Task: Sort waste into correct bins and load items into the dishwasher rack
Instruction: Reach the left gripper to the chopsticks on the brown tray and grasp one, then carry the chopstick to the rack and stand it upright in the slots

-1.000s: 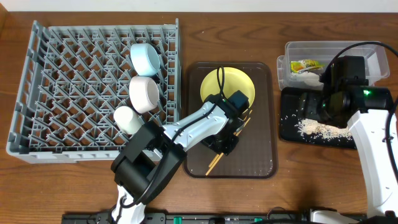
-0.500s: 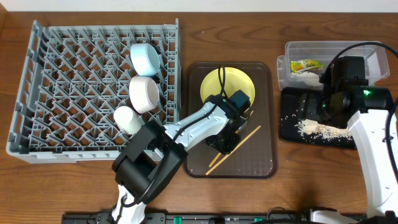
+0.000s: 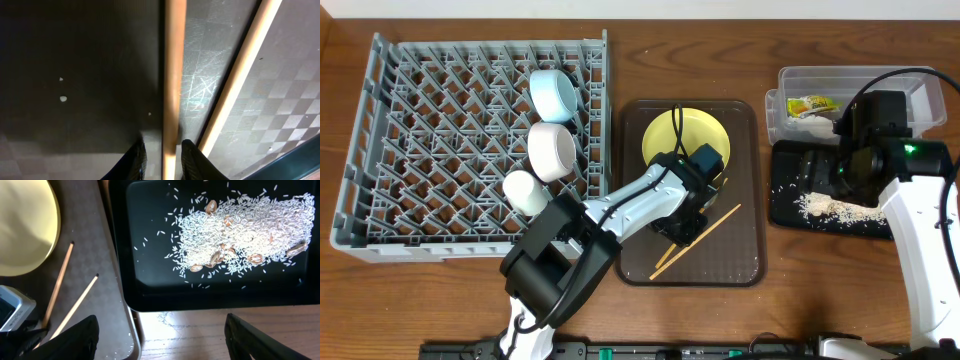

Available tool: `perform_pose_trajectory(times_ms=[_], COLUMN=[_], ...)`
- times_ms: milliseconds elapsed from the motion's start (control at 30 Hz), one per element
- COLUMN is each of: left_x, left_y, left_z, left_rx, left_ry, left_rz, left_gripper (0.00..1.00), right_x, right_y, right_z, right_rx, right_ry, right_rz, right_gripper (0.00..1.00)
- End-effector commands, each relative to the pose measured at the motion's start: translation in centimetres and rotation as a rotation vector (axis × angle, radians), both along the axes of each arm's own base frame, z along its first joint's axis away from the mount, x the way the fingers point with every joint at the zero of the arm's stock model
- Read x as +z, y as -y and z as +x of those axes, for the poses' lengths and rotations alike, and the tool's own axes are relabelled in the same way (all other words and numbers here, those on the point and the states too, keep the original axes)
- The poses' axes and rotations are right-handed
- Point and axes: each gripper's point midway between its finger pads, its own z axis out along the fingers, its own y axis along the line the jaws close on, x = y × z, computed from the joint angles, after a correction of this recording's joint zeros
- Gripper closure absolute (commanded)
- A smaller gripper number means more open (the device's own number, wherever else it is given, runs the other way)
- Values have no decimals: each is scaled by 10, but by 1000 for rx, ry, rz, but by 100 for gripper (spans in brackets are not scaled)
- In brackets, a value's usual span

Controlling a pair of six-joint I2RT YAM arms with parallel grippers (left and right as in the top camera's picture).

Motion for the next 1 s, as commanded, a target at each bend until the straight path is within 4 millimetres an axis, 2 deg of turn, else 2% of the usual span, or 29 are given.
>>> perform_pose_trajectory(times_ms=[0,67,100,200,367,600,833,967], left_x=[-19,-19,-18,-15,-1,42,83,103], left_y=[-10,-10,-10,-11,-10,-12,-29,-44], left_z=[-1,-1,-1,-1,-1,-2,-17,-4], left_rx=[1,1,1,1,1,-23,-111,-85], left_ry=[-12,-11,-9,-9,4,49,73,168], left_rz=[67,66,64,63,52,6,-10,13], left_gripper=[75,81,89,94,94,94,94,94], right_x=[6,6,6,6,6,6,6,7], right_y=[6,6,6,6,7,8,8,8], right_z=[2,2,2,2,2,2,2,2], right_rx=[-31,-31,-31,-31,-31,-33,-33,-33], right_ry=[20,20,20,20,20,19,19,20], right_rz=[-10,-10,-10,-10,-11,-18,-17,-17], right_gripper=[22,21,21,21,21,21,21,21])
